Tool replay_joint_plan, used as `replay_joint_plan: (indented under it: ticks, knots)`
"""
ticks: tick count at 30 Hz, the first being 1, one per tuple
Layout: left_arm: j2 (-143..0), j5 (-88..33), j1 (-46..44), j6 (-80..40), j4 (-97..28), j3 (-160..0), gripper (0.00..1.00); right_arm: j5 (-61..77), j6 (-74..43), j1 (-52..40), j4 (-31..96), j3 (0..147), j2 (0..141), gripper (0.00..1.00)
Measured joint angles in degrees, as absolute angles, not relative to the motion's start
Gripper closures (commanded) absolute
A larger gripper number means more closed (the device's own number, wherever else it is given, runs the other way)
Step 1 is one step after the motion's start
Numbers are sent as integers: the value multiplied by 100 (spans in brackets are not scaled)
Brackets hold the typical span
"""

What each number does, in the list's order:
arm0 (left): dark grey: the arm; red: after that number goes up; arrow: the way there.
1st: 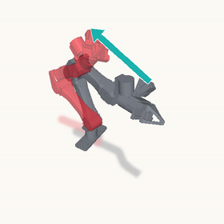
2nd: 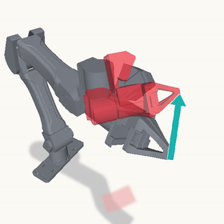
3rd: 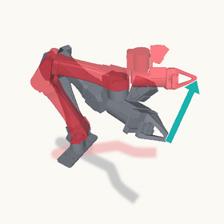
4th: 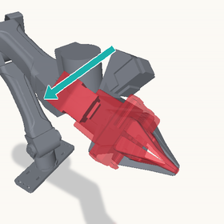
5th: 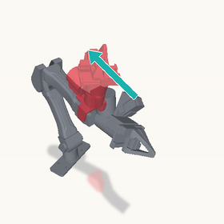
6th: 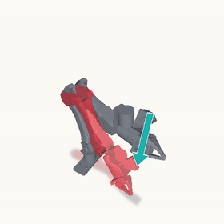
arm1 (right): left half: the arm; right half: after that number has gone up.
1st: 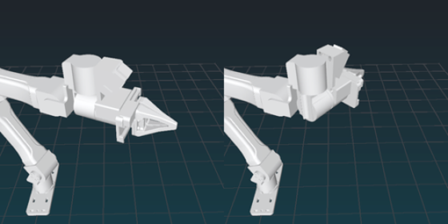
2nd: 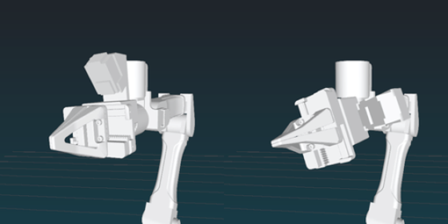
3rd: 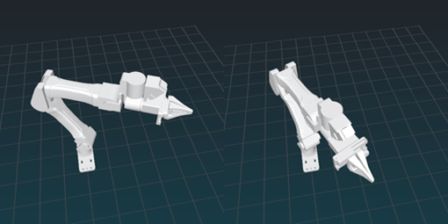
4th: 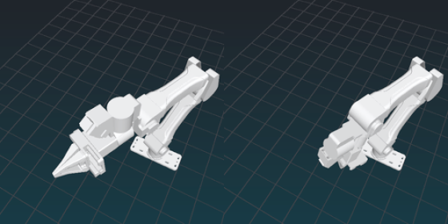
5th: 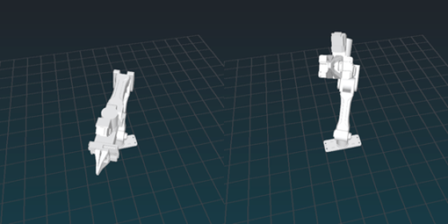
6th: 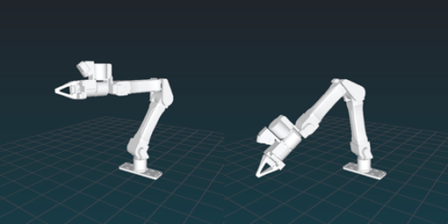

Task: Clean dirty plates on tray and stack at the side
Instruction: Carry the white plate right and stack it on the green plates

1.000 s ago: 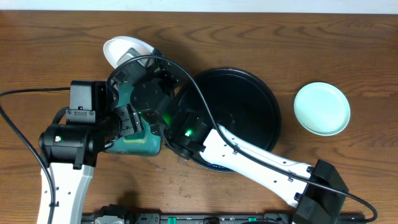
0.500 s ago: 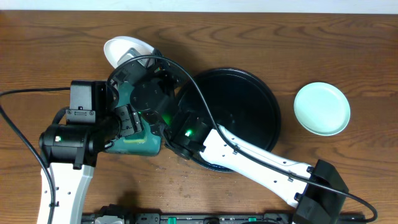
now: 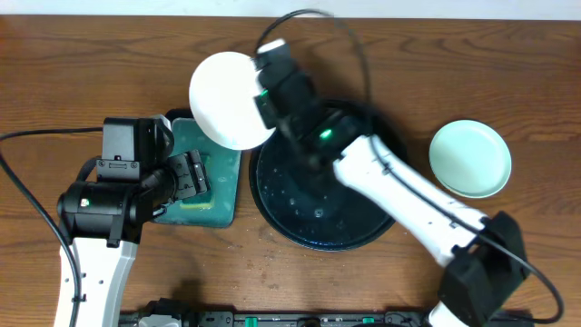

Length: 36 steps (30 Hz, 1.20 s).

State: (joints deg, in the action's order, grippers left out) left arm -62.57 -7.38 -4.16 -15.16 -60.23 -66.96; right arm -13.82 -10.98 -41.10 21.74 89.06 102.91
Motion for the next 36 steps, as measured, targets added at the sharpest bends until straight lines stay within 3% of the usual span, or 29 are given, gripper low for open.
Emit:
replay_joint_plan:
  ticks: [7, 15, 21, 26, 28, 29, 31, 36]
  knots:
    - [-6257, -738, -416, -1516, -6025, -6696, 20, -150, -1741, -2606, 3673, 8914, 8943, 99]
    - [-6257, -738, -416, -1516, -6023, -6696, 20, 134, -2285, 263, 5859, 8927, 8705, 99]
    - [-6257, -738, -416, -1516, -6023, -6696, 19, 296, -2370, 1940, 6226, 8449, 9445, 99]
    - [-6257, -738, -416, -1516, -6023, -6696, 19, 349, -2388, 2777, 5859, 7830, 10009, 99]
    - [-6257, -738, -416, -1516, -6020, -6696, 19, 438, -2390, 2974, 5728, 7666, 10195, 90]
    - [-6257, -738, -416, -1516, -6020, -6696, 20, 528, -2375, 3057, 5699, 7607, 10283, 76]
    - [-6257, -738, -416, -1516, -6023, -6696, 19, 799, -2233, 3127, 5664, 7557, 10357, 63]
    - [-6257, -738, -416, -1518, -6023, -6696, 19, 1782, -1717, 3009, 5629, 7548, 10082, 51]
